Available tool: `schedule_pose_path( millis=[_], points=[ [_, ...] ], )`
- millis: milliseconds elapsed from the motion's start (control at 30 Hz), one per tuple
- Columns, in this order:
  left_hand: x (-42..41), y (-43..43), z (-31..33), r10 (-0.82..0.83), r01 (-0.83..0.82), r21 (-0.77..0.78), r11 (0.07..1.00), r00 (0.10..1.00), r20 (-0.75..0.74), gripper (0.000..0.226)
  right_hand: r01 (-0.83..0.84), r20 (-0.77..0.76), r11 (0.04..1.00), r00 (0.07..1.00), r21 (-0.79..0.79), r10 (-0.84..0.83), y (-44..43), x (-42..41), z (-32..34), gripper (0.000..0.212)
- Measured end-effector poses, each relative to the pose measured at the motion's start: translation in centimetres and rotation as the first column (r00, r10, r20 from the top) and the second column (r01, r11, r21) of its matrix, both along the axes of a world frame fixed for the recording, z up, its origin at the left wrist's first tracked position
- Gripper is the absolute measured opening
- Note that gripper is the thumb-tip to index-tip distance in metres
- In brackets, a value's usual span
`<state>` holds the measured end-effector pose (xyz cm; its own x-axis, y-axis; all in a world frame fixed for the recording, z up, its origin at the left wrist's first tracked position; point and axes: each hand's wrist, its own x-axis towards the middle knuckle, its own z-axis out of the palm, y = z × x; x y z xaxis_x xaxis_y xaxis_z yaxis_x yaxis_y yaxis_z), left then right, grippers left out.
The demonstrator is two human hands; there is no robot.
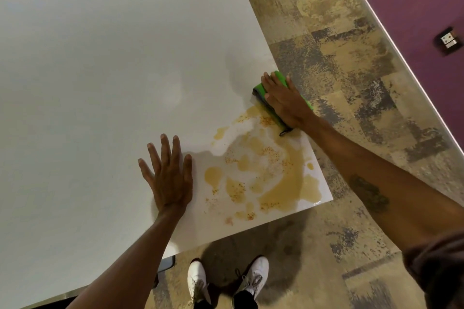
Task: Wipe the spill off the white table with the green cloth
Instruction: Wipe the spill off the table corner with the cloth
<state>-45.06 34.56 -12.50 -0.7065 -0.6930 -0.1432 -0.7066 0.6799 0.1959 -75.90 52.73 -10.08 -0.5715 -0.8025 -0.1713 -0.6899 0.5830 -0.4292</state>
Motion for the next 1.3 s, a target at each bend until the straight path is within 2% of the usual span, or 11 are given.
schedule_pose_path(
  millis=[67, 100, 167, 267, 367, 467, 533, 700, 1033, 1200, 1300],
  points=[
    [0.0, 0.0, 0.0, 0.002, -0.002, 0.004, 1.0, 1.0, -0.014, 0.069, 0.166, 0.233, 0.979, 0.963, -0.121, -0.134, 0.3, -0.7, 1.3, 0.052],
    [0.0, 0.0, 0.0, 0.001, -0.001, 0.005, 1.0, 1.0, -0.021, 0.069, 0.263, 0.238, 0.949, 0.946, -0.174, -0.219, 0.5, -1.1, 1.8, 0.051],
    [0.0, 0.1, 0.0, -0.002, 0.002, -0.002, 1.0, 1.0, -0.025, 0.069, 0.345, 0.084, 0.898, 0.938, -0.272, -0.335, 0.9, -1.8, 2.4, 0.044],
    [0.2, 0.1, 0.0, -0.002, 0.002, -0.008, 1.0, 1.0, -0.014, 0.066, 0.222, 0.07, 0.934, 0.975, -0.28, -0.21, 0.7, -1.8, 2.2, 0.046],
    [0.2, 0.1, 0.0, 0.003, -0.003, -0.006, 1.0, 1.0, -0.012, 0.064, -0.04, 0.0, 0.995, 0.999, -0.09, 0.04, 0.3, -1.0, 0.2, 0.054],
    [0.1, 0.2, -0.1, 0.001, -0.001, -0.015, 1.0, 1.0, -0.006, 0.065, -0.092, -0.126, 0.993, 0.987, 0.068, 0.1, 0.3, -0.6, -1.3, 0.076],
    [0.2, 0.2, -0.2, 0.001, -0.001, -0.027, 1.0, 1.0, -0.007, 0.064, -0.113, -0.199, 0.99, 0.971, 0.09, 0.129, 0.4, -0.6, -1.7, 0.077],
    [0.3, 0.1, -0.8, 0.001, -0.002, -0.065, 0.998, 1.0, -0.013, 0.061, -0.061, -0.208, 0.996, 0.975, 0.066, 0.073, -0.2, -1.2, -2.0, 0.055],
    [0.4, 0.2, -0.7, 0.0, -0.001, -0.03, 1.0, 0.999, -0.032, 0.064, 0.014, -0.082, 0.998, 0.996, -0.054, -0.018, 0.3, -0.5, -1.5, 0.051],
    [0.3, 0.4, -0.2, -0.002, 0.001, -0.064, 0.998, 1.0, -0.014, 0.062, 0.058, -0.053, 0.996, 0.997, -0.068, -0.062, 2.2, 2.3, -1.2, 0.05],
    [0.6, 0.4, -0.7, -0.011, 0.008, -0.049, 0.999, 0.997, -0.073, 0.06, 0.08, -0.032, 0.996, 0.996, -0.039, -0.082, 3.9, 4.1, -1.0, 0.05]
  ],
)
